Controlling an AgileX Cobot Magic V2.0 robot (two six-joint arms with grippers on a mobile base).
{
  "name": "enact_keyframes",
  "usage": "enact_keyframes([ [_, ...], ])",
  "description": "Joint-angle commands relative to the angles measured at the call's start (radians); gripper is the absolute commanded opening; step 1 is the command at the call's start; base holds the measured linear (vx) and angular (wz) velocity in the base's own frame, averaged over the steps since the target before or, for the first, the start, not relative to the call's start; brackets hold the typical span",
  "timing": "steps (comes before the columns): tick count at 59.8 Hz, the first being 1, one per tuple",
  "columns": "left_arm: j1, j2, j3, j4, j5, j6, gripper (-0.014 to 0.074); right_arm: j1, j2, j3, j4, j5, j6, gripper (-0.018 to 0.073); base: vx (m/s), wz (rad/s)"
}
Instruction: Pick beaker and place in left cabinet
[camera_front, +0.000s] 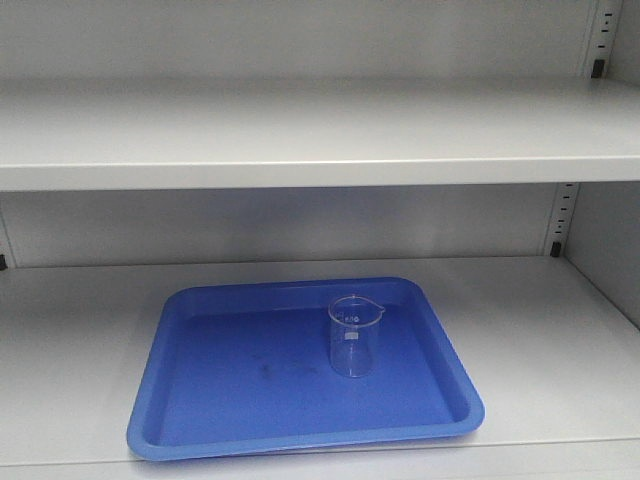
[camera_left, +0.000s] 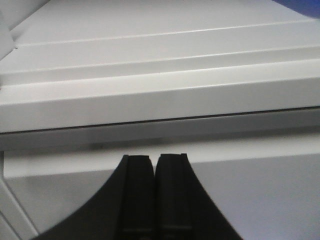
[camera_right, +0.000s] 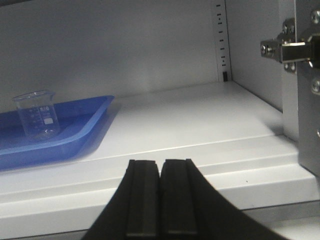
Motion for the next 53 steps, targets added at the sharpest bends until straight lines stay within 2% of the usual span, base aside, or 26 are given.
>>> enact_keyframes([
  [1,-0.005,-0.01,-0.015,0.003,-0.075,-0.004,0.0004,-0.004,-0.008,0.005,0.004,-0.074,-0.005,-0.0005,0.0,0.0],
  [53,-0.005,-0.01,-0.015,0.003,-0.075,-0.004,0.0004,-0.005,-0.016,0.005,0.004,-0.074,-0.005,-0.0005,0.0,0.0],
])
